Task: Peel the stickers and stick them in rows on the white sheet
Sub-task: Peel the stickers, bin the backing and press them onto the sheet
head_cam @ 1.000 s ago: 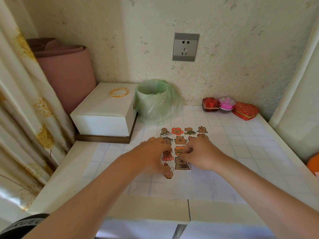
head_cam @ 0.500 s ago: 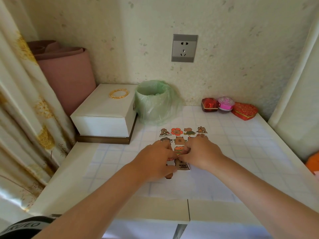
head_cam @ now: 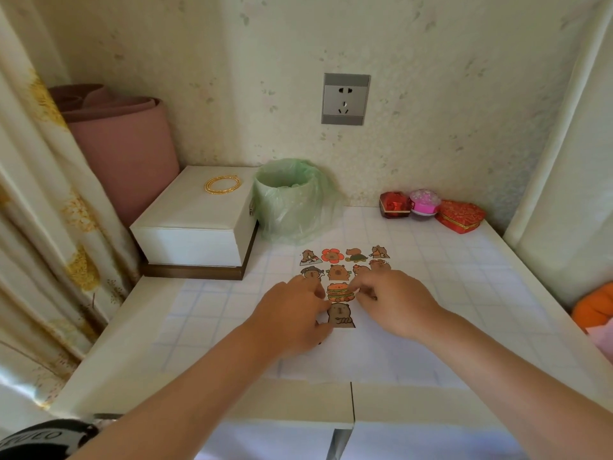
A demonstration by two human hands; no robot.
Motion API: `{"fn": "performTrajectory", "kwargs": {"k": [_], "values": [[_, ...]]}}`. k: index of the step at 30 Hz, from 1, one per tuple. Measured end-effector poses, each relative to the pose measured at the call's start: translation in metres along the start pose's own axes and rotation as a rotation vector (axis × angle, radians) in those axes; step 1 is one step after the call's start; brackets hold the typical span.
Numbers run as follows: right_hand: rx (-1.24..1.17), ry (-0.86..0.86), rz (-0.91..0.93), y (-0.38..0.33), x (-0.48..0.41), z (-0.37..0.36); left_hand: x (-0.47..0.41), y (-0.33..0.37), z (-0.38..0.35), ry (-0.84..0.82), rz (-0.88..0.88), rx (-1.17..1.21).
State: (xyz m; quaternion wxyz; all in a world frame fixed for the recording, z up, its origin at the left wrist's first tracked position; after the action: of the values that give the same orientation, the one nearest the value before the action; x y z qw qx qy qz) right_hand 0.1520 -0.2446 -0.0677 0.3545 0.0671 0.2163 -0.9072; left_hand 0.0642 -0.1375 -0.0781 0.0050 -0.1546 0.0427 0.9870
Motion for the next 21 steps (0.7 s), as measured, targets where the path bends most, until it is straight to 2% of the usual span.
{"fn": "performTrajectory", "kwargs": {"k": [5, 10, 14, 16, 21], "values": [[0.069, 0.038, 0.276, -0.016, 0.024, -0.008, 0.008, 0.006, 0.001, 0.122, -0.045, -0.054], [0.173, 0.192, 0.342, -0.014, 0.037, -0.013, 0.019, 0.013, 0.001, 0.236, -0.084, 0.009], [0.149, 0.275, 0.36, -0.018, 0.041, -0.007, 0.029, 0.024, -0.02, 0.025, -0.099, 0.146], [0.114, 0.29, 0.369, -0.018, 0.043, -0.006, 0.035, 0.022, -0.03, -0.045, -0.073, 0.101], [0.086, 0.349, 0.399, -0.019, 0.045, -0.002, 0.038, 0.027, -0.027, -0.032, -0.063, -0.022]]}}
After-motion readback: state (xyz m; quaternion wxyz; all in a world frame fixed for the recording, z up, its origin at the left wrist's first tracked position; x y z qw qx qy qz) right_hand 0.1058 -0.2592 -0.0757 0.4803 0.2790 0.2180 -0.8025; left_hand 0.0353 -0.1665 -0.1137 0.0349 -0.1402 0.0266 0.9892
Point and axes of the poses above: each hand's wrist, its own x-axis away from the middle knuckle, its own z-axis out of the back of the hand, y = z × x, the point moved 9 cm from there along -x, towards the middle knuckle, and after that the axes turned 15 degrees about y, right-handed, at the moved point
